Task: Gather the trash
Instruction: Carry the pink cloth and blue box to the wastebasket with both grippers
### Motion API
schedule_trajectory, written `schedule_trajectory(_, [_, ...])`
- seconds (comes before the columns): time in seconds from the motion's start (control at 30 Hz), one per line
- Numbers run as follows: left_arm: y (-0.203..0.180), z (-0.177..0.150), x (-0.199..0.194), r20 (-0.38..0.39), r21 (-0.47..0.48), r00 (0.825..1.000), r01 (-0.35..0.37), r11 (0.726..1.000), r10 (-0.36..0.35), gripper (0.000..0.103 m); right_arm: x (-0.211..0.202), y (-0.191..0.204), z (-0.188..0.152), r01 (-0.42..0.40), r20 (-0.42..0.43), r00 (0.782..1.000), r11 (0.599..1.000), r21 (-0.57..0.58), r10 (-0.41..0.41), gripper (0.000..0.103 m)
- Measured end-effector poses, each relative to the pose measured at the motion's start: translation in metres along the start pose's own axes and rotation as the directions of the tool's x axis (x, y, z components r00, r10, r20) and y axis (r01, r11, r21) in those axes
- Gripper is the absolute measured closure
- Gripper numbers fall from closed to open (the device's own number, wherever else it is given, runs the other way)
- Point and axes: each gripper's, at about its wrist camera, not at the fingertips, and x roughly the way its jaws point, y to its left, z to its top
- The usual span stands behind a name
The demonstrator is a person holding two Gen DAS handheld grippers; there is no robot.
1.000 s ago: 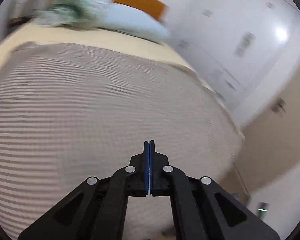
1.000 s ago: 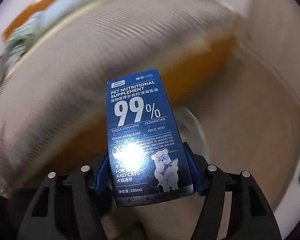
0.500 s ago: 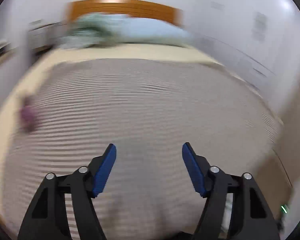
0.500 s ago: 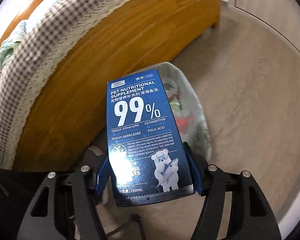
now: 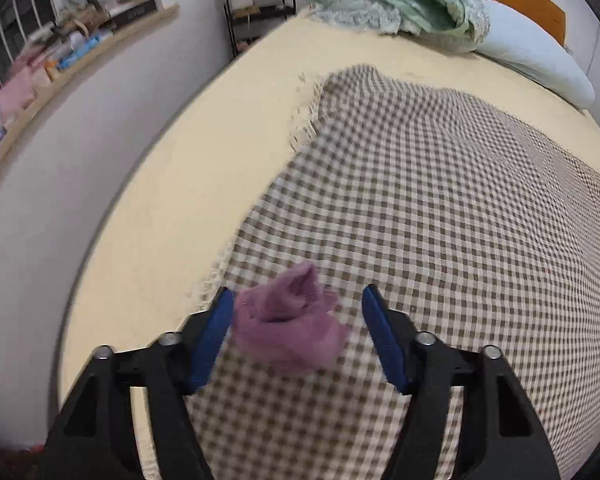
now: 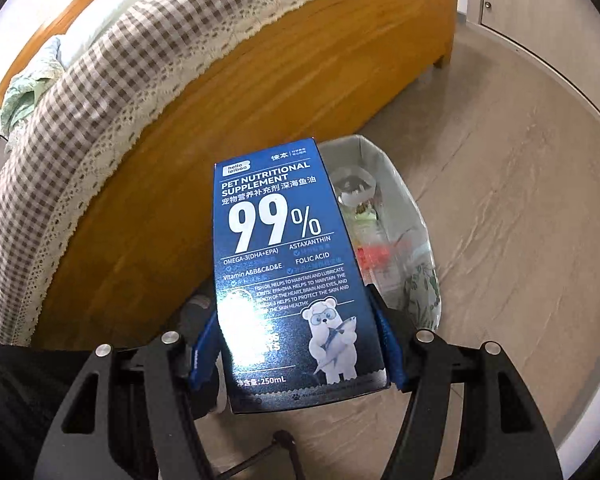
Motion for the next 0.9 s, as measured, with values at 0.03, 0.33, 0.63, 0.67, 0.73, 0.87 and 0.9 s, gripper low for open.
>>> schedule_trajectory(0.03, [-0.001, 0.0, 0.007, -0.028, 0.017, 0.999, -0.018, 1.0, 0.019, 0.091, 0.0, -0.001, 0.0, 0.002, -0.003, 1.0, 1.0, 0.001, -0.002, 0.039])
schedule_trajectory(0.33, [-0.052, -0.037, -0.088, 0.107, 0.123, 0.993, 0.026, 0.992, -0.04, 0.103, 0.013, -0.049, -0.015, 0.106, -0.026, 0.994, 0.993, 0.056, -0.105, 0.039])
schedule_trajectory(0.63, [-0.224, -0.163, -0.207, 0.088, 0.468, 0.927, 0.285, 0.836, -0.365, 0.103, 0.09, -0.064, 0.01, 0.137, -0.085, 0.987, 0.991, -0.002, -0.137, 0.039])
schedule_trajectory(0.67, [-0.245, -0.182, -0.214, 0.061, 0.505, 0.914, 0.319, 0.802, -0.402, 0.103, 0.097, -0.063, 0.021, 0.169, -0.07, 0.983, 0.985, -0.029, -0.171, 0.039])
schedule_trajectory(0.73, [-0.288, -0.223, -0.23, -0.013, 0.569, 0.884, 0.39, 0.724, -0.467, 0.103, 0.107, -0.061, 0.042, 0.22, -0.049, 0.973, 0.973, -0.071, -0.224, 0.039])
schedule_trajectory(0.87, [-0.349, -0.292, -0.243, -0.139, 0.627, 0.835, 0.49, 0.606, -0.532, 0.103, 0.156, -0.055, 0.08, 0.192, -0.168, 0.96, 0.962, -0.195, -0.226, 0.039])
schedule_trajectory(0.9, [-0.365, -0.31, -0.244, -0.179, 0.637, 0.82, 0.518, 0.571, -0.544, 0.103, 0.164, -0.052, 0.086, 0.191, -0.162, 0.96, 0.959, -0.209, -0.227, 0.038])
